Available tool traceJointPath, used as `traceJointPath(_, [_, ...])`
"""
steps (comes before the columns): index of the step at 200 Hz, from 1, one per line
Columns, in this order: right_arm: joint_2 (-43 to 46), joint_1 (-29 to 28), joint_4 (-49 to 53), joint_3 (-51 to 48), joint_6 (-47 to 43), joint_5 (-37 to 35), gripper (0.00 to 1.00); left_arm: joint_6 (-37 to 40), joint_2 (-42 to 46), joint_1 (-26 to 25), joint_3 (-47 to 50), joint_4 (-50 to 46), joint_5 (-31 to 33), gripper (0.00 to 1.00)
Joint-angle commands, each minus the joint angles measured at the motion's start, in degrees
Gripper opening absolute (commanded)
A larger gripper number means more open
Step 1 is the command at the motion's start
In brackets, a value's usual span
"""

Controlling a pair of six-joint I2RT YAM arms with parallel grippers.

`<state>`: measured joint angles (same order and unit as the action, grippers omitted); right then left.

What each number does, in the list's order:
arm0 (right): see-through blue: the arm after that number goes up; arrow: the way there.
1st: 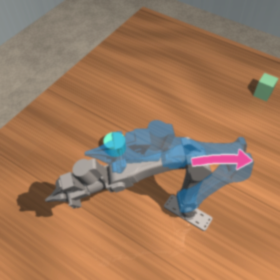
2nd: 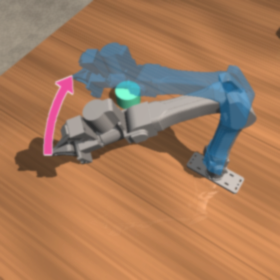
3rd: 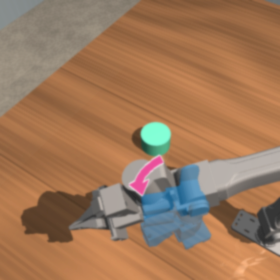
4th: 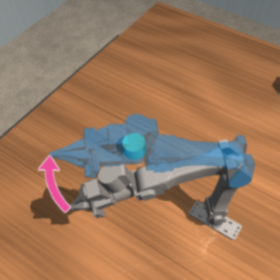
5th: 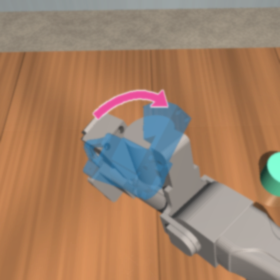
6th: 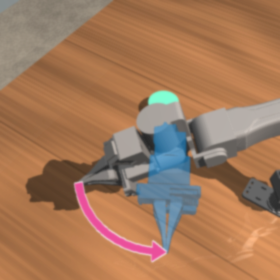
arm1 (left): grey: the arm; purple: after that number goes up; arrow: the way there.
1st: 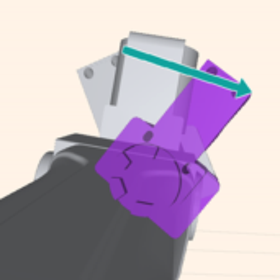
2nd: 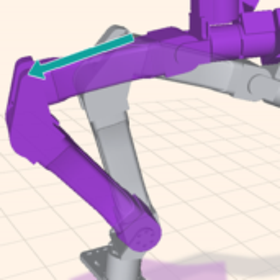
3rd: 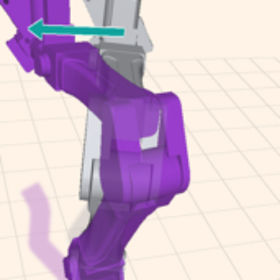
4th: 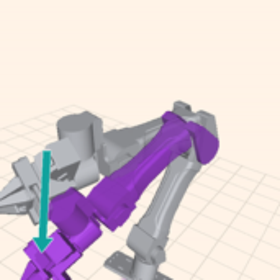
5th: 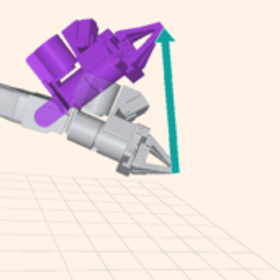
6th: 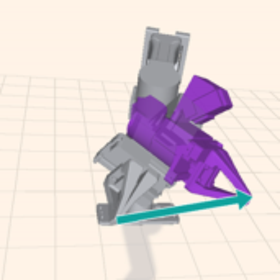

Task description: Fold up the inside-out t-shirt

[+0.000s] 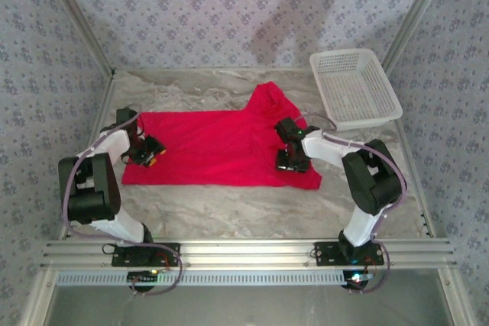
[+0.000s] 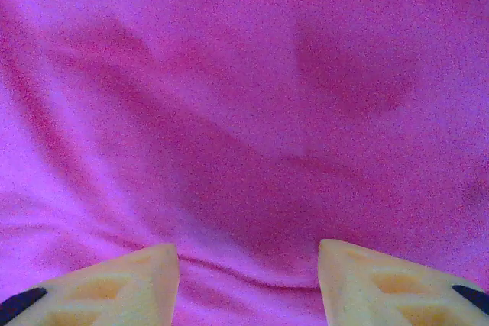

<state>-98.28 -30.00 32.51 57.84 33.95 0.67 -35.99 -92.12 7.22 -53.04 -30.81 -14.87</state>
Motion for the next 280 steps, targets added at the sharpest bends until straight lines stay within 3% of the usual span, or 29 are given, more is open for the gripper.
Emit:
traceJointPath(1, [0.61,-0.53,-1.41,-3.9,1.64,2.0,0.48,1.18,-0.25,0.43,3.06,2.21,-1.44,0.41])
traceJointPath(37, [3.79,-3.05,3.37,-9.21,5.1,0.42,0.46,1.21,1.81,1.75,9.6,1.55,-1.15,0.41])
traceJointPath(79, [17.34,-6.81,8.5,-17.8,9.92,-0.5,0.47,-0.34,15.34,1.63,16.56,-2.51,-0.72,0.42])
traceJointPath(112, [23.22,-5.73,11.68,-9.78,6.15,0.41,0.52,-1.38,21.14,0.44,9.5,-6.59,0.09,0.45])
traceJointPath(127, [22.08,-3.92,11.36,-3.34,3.24,-0.63,0.61,-0.66,19.14,-0.23,3.68,-6.77,1.05,0.48])
traceJointPath(157, [11.21,2.01,8.58,12.72,-2.34,-4.7,0.61,1.06,7.3,-1.14,-9.61,-6.23,2.08,0.47])
traceJointPath(210, [-19.39,7.73,13.22,46.88,-6.88,-9.97,0.56,4.62,-16.96,-1.52,-33.68,-12.7,7.41,0.44])
traceJointPath(251, [-38.28,8.85,18.14,68.47,-10.8,-11.05,0.56,7.0,-26.9,-1.75,-44.69,-16.99,10.47,0.45])
traceJointPath(280, [-45.18,9.27,22.31,77.45,-13.16,-12.34,0.56,7.86,-29.92,-1.74,-46.85,-17.58,12.61,0.46])
